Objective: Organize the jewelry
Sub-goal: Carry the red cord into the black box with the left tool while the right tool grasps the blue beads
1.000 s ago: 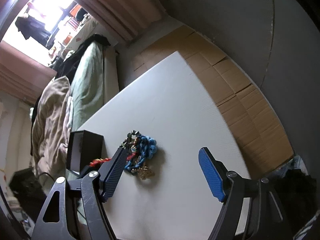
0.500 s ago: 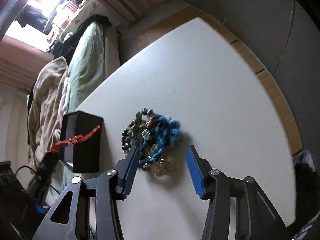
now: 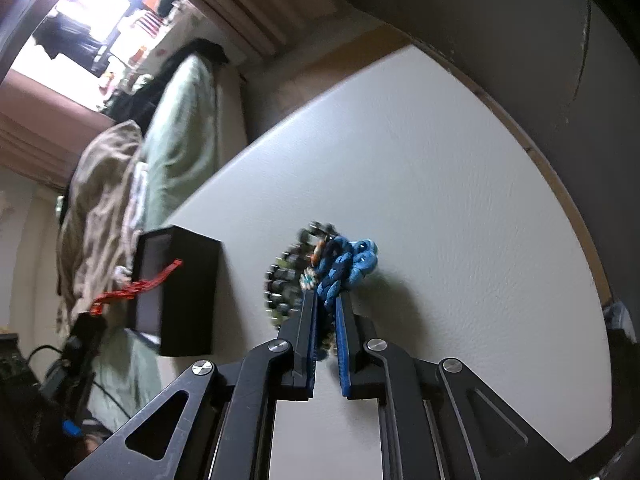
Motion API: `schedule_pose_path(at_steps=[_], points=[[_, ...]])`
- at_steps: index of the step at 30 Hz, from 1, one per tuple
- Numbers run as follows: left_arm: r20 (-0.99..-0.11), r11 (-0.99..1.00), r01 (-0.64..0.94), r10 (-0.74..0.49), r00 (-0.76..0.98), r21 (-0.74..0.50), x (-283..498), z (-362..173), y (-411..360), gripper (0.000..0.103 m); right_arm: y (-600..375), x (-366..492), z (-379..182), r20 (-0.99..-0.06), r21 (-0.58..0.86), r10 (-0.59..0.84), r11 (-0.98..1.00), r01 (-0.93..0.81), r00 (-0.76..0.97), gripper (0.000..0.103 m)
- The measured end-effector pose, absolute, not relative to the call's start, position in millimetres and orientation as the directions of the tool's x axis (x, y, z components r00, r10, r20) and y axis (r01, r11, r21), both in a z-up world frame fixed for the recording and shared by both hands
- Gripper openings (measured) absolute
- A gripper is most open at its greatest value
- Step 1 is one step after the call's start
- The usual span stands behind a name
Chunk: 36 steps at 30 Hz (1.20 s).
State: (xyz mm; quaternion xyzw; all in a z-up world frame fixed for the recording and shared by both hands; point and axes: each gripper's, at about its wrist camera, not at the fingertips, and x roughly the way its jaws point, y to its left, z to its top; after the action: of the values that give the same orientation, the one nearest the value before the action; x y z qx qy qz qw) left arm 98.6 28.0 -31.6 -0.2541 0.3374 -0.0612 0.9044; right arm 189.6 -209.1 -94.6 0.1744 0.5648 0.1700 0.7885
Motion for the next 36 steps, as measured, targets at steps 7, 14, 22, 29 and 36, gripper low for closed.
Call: schedule_pose_path(at_steps=[7, 14, 22, 29, 36], points=[[-0.568, 0.852, -0.100, -0.251, 0.784, -0.514, 94, -28, 47, 0.014, -205, 179, -73, -0.762, 0.533, 0.543, 0.835, -0.136, 0.352, 0.010], [-0.579, 0.838, -0.154, -0.218, 0.785, -0.524, 104, -33, 65, 0.014, -182, 176, -56, -0.703, 0.570, 0.612, 0.789, -0.227, 0.362, 0.010], [-0.607, 0.840, -0.193, -0.189, 0.771, -0.507, 117, -35, 75, 0.072, -160, 181, -50, -0.655, 0.610, 0.673, 0.739, -0.287, 0.343, 0.010], [-0.559, 0.821, -0.227, -0.129, 0.819, -0.523, 109, -27, 94, 0.088, -137, 180, -45, -0.602, 0.647, 0.733, 0.680, -0.344, 0.317, 0.010], [-0.550, 0.784, -0.269, -0.108, 0.828, -0.560, 105, -29, 117, 0.088, -108, 178, -42, -0.555, 0.677, 0.785, 0.618, -0.399, 0.275, 0.010]])
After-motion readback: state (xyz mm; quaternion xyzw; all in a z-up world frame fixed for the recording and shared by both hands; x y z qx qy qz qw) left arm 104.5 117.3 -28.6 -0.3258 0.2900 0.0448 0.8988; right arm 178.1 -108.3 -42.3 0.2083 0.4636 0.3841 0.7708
